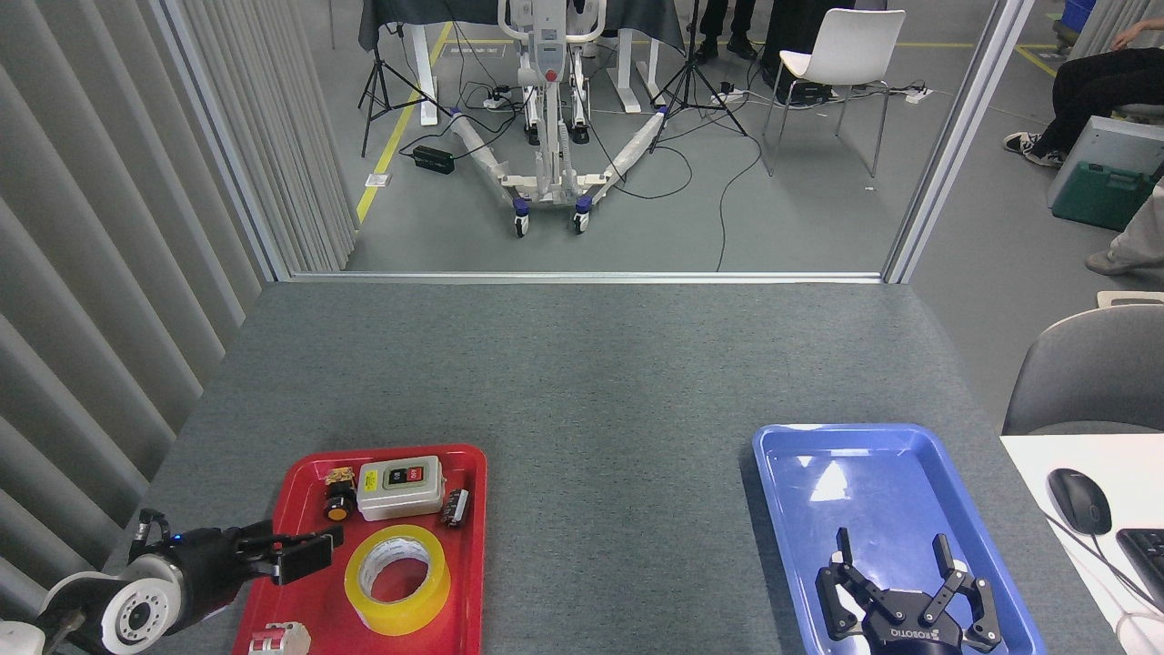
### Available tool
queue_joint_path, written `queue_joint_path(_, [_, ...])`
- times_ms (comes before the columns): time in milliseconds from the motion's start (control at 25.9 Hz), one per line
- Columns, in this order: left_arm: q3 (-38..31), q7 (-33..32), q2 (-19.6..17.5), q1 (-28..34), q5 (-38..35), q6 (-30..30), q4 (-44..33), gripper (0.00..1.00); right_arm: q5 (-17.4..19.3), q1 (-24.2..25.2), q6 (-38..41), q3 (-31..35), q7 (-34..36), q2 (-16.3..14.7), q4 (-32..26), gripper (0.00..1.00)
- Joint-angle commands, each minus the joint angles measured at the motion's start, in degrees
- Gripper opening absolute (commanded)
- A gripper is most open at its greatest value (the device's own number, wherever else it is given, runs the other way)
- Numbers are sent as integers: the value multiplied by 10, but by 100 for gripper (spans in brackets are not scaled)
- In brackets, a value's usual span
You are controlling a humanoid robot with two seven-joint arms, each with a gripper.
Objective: Place and move tape with both arms
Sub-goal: 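Move the left gripper over the yellow tape roll in the red tray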
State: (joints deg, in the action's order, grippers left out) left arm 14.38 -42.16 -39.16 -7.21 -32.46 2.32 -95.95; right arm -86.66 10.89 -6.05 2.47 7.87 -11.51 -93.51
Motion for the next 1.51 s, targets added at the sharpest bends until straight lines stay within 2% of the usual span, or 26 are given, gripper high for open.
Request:
queue_joint_path(0, [47,-2,-10,-37,1,-6,7,99,0,0,0,0,0,1,0,100])
queue_joint_path(193, [132,-15,-54,-104,-2,0,6,99,0,-1,-1,-2,0,-1,0,100])
queue_joint_path(503, [206,-36,-59,-150,8,1,27,99,0,-1,-1,-3,0,1,0,100])
queue_joint_path(657, [216,-40,-58,-165,57,46,38,99,0,-1,-1,-3,0,1,0,100])
queue_joint_path(773, [284,-73,-58,-207,66,67,60,99,0,1,-1,-4,0,3,-1,100])
queue_joint_path(890, [339,-75,-56,-233,67,81,82,99,0,5,-1,-4,0,3,-1,100])
queue_joint_path(1392, [362,-93,-21,-253,75,103,135,99,-1,4,-1,-3,0,2,0,100])
queue_joint_path(1470, [362,-96,-9,-257,75,103,148,95,-1,4,-1,-3,0,3,0,100])
